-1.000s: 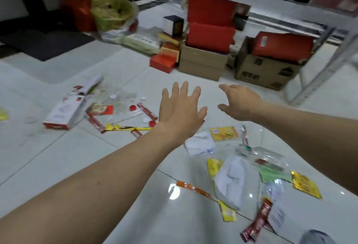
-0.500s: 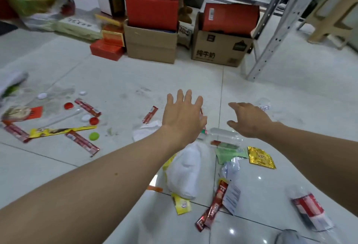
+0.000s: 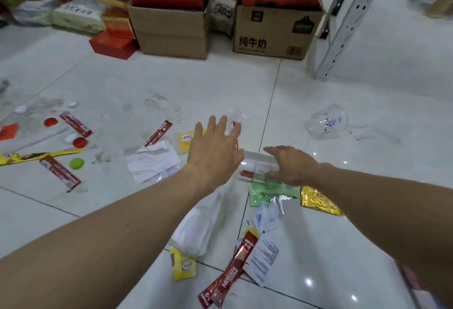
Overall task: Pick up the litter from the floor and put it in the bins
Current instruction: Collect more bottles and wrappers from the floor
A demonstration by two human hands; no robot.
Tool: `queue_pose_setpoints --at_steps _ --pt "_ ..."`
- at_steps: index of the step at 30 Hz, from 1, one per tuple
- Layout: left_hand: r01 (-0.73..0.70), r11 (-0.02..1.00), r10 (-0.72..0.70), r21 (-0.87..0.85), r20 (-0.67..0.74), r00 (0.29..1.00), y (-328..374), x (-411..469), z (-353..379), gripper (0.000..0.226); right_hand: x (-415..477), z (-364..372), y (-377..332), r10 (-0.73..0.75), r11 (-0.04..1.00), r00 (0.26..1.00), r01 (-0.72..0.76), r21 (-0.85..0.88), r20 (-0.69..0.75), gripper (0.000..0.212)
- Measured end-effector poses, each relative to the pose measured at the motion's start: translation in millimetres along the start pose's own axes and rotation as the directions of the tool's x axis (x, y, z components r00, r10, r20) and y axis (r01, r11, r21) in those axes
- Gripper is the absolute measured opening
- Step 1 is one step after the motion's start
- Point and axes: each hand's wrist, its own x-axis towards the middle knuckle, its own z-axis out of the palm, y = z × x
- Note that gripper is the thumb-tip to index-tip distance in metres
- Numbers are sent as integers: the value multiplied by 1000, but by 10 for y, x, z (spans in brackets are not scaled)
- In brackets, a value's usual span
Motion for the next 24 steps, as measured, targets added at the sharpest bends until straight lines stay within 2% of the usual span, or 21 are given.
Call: queue_pose_setpoints --at_steps 7,13,18,24 --pt "124 992 -122 -27 46 991 27 61 124 60 295 267 3 -115 992 993 112 62 31 80" --pt "136 990 -135 -28 43 990 80 114 214 61 350 296 185 -131 985 990 136 108 -57 76" --pt "128 991 -127 -39 38 991 199 293 239 62 311 5 510 18 970 973 39 240 -230 75" --pt "18 1000 -18 18 27 999 526 546 235 63 252 -221 971 239 914 904 -87 396 -354 76"
